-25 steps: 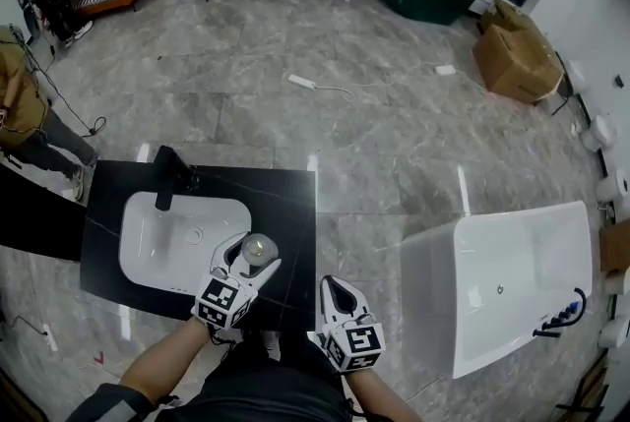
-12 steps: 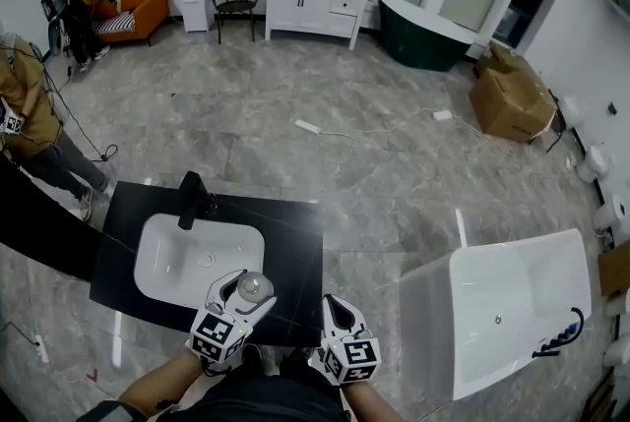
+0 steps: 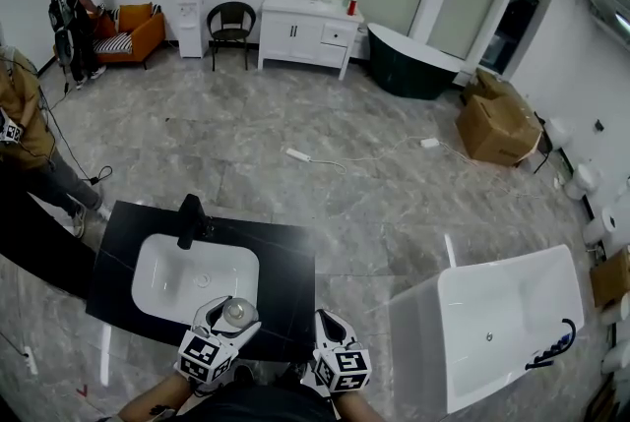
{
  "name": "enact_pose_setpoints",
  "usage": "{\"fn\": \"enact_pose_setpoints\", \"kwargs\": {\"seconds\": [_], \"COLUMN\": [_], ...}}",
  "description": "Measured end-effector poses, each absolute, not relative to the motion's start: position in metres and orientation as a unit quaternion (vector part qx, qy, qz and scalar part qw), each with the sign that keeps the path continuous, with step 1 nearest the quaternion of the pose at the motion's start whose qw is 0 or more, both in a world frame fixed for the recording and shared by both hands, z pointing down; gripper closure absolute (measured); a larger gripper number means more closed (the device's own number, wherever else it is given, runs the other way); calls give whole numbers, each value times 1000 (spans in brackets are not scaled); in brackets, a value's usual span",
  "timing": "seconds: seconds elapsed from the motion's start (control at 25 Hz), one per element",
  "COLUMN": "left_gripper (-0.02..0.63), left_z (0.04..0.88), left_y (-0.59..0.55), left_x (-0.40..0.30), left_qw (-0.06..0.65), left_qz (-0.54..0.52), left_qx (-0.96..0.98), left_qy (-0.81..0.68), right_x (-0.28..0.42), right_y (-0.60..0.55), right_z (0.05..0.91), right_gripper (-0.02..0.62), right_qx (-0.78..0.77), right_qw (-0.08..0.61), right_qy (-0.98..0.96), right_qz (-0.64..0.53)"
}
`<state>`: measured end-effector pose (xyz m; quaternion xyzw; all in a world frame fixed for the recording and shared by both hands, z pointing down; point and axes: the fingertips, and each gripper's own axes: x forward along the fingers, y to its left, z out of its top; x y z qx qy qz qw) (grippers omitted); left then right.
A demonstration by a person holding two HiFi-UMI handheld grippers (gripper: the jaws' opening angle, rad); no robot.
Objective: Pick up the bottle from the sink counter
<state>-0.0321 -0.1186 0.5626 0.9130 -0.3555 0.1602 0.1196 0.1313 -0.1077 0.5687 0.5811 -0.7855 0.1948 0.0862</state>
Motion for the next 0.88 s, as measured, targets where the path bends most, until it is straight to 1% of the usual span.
{"fn": "enact_pose_setpoints", "kwargs": {"seconds": [0.2, 0.32, 0.44, 0.68, 0.88], "left_gripper": [272, 272, 272, 272, 272], "left_z": [547, 550, 553, 553, 544], "left_y": [-117, -114, -112, -108, -110], "left_x": [-35, -36, -37, -34, -34], "left_qw": [108, 108, 114, 115, 106], "left_qz": [163, 167, 172, 177, 177], "left_qx": [913, 913, 912, 910, 909], "left_qy": [-357, -355, -355, -357, -363], "right_x": [137, 139, 140, 143, 140], "right_y": [-112, -116, -119, -120, -122], "right_z": [559, 558, 555, 536, 525], "right_gripper": [600, 600, 600, 600, 600], "right_qx": [588, 592, 594, 594, 586], "right_qw": [66, 70, 69, 36, 21], "right_qy": [-778, -775, -775, -786, -795], "right_qz": [210, 208, 201, 169, 153]}}
